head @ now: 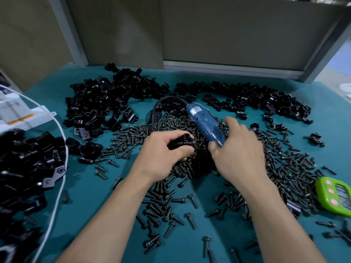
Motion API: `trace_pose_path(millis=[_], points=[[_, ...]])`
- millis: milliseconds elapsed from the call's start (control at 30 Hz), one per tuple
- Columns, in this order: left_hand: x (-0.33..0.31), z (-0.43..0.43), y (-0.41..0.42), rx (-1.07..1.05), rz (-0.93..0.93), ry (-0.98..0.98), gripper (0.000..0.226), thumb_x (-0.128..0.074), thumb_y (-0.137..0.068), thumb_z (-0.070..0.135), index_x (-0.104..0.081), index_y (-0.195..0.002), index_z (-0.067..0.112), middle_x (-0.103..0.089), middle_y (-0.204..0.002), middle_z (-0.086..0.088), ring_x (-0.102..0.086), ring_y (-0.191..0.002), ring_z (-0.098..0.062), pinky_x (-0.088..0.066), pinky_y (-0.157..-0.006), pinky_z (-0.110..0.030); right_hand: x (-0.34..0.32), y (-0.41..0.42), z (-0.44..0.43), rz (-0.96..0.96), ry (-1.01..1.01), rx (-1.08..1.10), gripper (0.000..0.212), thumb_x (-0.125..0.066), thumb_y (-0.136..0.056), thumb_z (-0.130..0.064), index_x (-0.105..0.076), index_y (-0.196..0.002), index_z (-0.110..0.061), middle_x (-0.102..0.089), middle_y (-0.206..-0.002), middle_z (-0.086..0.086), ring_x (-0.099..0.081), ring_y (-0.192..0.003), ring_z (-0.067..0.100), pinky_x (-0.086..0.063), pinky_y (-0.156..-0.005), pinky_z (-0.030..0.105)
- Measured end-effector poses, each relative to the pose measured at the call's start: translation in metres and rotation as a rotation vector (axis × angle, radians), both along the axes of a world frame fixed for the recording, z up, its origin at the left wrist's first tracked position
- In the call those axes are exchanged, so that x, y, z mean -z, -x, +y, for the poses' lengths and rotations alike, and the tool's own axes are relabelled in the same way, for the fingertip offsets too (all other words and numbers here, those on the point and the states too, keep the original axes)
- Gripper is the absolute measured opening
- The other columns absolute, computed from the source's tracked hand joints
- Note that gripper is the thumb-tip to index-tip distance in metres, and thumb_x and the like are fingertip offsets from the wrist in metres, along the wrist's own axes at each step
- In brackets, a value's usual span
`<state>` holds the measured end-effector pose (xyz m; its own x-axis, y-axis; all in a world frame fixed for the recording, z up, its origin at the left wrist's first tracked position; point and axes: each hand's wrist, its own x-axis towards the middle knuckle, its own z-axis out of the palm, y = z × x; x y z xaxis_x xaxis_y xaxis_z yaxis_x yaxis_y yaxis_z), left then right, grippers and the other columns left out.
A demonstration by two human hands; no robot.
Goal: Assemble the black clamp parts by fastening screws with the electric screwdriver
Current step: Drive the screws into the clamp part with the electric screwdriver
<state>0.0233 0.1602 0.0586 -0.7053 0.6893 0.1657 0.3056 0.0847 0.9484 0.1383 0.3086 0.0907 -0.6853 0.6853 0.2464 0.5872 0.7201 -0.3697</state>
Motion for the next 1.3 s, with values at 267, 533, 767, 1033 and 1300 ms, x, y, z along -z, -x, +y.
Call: trace_pose_path(millis=[267,533,767,1033,1300], points=[[-0.006,-0.002,0.001,-0.015,-0.126,-0.168,0.042,-0.079,-0.089,0.004,-0.082,-0.094,0.045,-0.081,-0.094,0.004,-0.076,-0.077,-0.016,-0.065,-0.073,-0.031,-0.017,0.035,0.014,-0.235,0.144,0.106,0.049,-0.073,-0.084,-0.046,-0.041,-0.117,-0.029,-0.047,-0.078,-0.005,-0.054,-0.075,0.028,-0.039,-0.07,0.036],[-0.028,-0.034,0.028,-0.375,-0.481,-0.634,0.016,-0.071,-0.081,0.021,-0.079,-0.093,0.017,-0.08,-0.087,0.001,-0.069,-0.066,-0.009,-0.06,-0.068,-0.021,-0.043,0.025,0.052,0.681,1.075,0.016,0.034,-0.058,-0.087,-0.004,-0.058,-0.12,-0.012,-0.072,-0.089,0.014,-0.069,-0.063,0.023,-0.056,-0.057,0.032],[-0.007,-0.011,0.011,-0.242,-0.131,-0.077,0.037,-0.079,-0.09,0.012,-0.074,-0.094,0.049,-0.08,-0.094,0.014,-0.078,-0.073,-0.017,-0.062,-0.069,-0.026,-0.05,0.045,0.031,1.244,1.64,0.002,0.01,-0.058,-0.093,-0.007,-0.049,-0.096,-0.01,-0.056,-0.067,0.005,-0.056,-0.052,0.019,-0.051,-0.055,0.028],[-0.006,-0.007,0.01,-0.124,-0.061,0.009,0.05,-0.079,-0.092,0.015,-0.073,-0.09,0.065,-0.08,-0.094,0.014,-0.078,-0.075,-0.015,-0.066,-0.08,-0.037,-0.049,0.053,0.039,1.596,1.6,0.018,0.023,-0.059,-0.087,-0.003,-0.044,-0.1,-0.013,-0.053,-0.066,0.002,-0.05,-0.053,0.019,-0.047,-0.06,0.03],[-0.005,-0.005,0.007,-0.146,-0.087,-0.016,0.046,-0.079,-0.091,0.017,-0.074,-0.089,0.062,-0.079,-0.091,0.008,-0.078,-0.072,-0.016,-0.066,-0.078,-0.036,-0.042,0.057,0.033,1.607,1.616,0.009,0.016,-0.054,-0.088,-0.001,-0.049,-0.096,-0.013,-0.053,-0.064,0.002,-0.049,-0.051,0.018,-0.048,-0.059,0.027]])
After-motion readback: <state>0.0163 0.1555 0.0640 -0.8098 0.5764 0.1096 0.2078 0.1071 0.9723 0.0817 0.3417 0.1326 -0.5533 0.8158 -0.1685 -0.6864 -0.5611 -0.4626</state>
